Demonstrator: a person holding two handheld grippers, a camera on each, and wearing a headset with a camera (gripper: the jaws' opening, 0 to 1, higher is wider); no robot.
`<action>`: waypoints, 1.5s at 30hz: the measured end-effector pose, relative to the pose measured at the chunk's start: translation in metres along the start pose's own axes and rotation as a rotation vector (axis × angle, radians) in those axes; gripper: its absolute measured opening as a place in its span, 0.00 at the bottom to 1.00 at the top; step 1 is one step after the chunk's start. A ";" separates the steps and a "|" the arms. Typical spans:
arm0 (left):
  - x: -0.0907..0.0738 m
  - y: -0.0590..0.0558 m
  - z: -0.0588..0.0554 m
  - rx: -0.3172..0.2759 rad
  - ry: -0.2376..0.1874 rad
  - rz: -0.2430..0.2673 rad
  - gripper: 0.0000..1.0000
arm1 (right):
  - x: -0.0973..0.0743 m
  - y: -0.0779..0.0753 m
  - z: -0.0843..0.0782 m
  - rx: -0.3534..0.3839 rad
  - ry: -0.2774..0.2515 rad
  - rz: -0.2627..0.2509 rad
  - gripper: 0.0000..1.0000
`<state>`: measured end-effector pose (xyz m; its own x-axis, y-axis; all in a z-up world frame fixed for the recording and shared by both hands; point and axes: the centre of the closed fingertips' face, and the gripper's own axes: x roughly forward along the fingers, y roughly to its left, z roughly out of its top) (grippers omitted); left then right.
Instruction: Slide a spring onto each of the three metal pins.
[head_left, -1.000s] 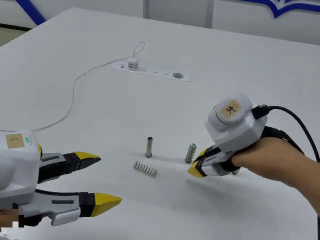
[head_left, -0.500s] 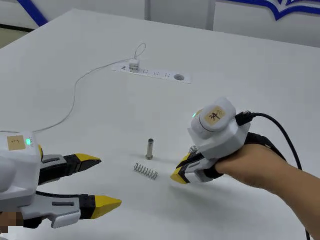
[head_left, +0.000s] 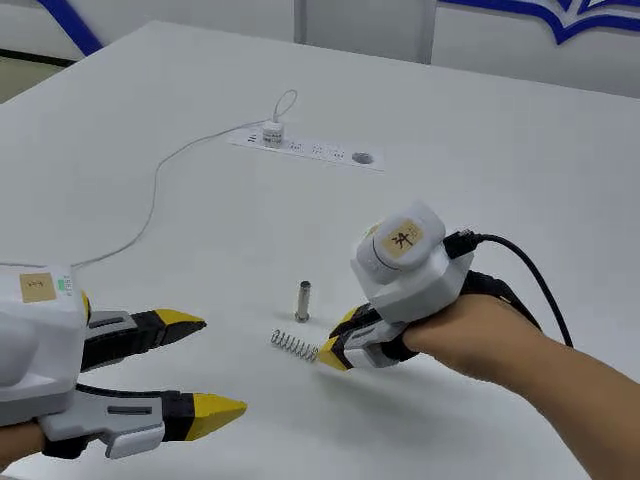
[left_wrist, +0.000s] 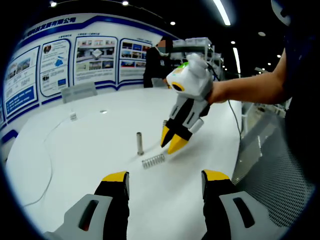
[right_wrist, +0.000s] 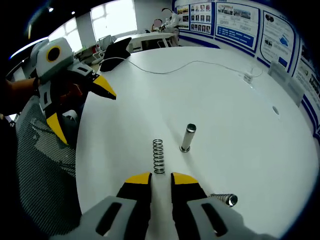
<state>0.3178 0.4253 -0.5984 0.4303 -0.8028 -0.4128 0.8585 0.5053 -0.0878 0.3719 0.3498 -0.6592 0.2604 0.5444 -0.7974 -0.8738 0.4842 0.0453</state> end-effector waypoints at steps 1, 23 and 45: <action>0.000 0.000 0.000 -0.001 -0.001 0.001 0.60 | 0.002 0.000 0.000 -0.002 0.000 0.002 0.16; 0.000 0.002 -0.004 -0.009 0.008 0.007 0.59 | 0.023 0.002 -0.004 0.011 0.014 0.013 0.16; 0.001 0.002 -0.005 -0.009 0.008 -0.002 0.58 | 0.009 0.000 0.001 -0.030 0.010 -0.020 0.12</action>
<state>0.3184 0.4272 -0.6038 0.4267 -0.8012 -0.4196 0.8567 0.5067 -0.0963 0.3744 0.3559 -0.6660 0.2739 0.5275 -0.8042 -0.8804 0.4741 0.0111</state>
